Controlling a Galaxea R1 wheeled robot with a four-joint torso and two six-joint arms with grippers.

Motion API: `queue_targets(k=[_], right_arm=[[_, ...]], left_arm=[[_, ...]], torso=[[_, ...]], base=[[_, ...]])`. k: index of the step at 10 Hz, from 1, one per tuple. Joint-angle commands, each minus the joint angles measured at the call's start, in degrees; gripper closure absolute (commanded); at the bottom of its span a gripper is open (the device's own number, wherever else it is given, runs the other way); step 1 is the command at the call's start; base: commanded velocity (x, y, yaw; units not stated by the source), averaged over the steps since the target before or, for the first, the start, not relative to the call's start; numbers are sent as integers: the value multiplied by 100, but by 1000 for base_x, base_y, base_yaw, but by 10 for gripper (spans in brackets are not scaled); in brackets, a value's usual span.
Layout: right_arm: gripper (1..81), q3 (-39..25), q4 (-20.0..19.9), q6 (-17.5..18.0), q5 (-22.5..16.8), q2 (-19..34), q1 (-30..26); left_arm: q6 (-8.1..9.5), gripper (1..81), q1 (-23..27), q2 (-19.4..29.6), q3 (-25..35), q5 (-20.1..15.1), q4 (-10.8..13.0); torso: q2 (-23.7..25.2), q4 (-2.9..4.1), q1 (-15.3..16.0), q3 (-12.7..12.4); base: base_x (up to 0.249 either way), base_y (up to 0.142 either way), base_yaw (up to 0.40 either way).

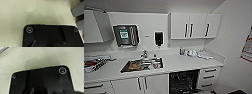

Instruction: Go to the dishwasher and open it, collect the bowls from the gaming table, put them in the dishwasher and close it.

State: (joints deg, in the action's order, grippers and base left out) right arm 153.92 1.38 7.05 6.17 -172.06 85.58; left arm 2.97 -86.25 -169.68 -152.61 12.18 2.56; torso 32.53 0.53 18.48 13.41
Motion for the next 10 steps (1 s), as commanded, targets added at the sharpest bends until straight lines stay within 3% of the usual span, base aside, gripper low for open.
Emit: queue_targets(k=[1,2,5,10], right_arm=[[10,5,82,-19,-256,-7,-317],[10,6,73,-19,-256,-7,-317],[10,6,82,-19,-274,2,-335],[10,14,73,-19,-274,2,-317]], left_arm=[[-25,10,306,30,-5,-216,52],[-25,10,306,22,-5,-216,52],[-34,10,305,-5,-5,-216,60],[-34,10,305,-14,-14,-216,60]], torso=[[-538,-124,-345,-514],[-750,-30,-487,-173],[-1229,-50,-804,-457],[-2197,-50,-1429,-485]], base=[[0,0,0],[0,0,0],[0,0,0],[0,0,0]])
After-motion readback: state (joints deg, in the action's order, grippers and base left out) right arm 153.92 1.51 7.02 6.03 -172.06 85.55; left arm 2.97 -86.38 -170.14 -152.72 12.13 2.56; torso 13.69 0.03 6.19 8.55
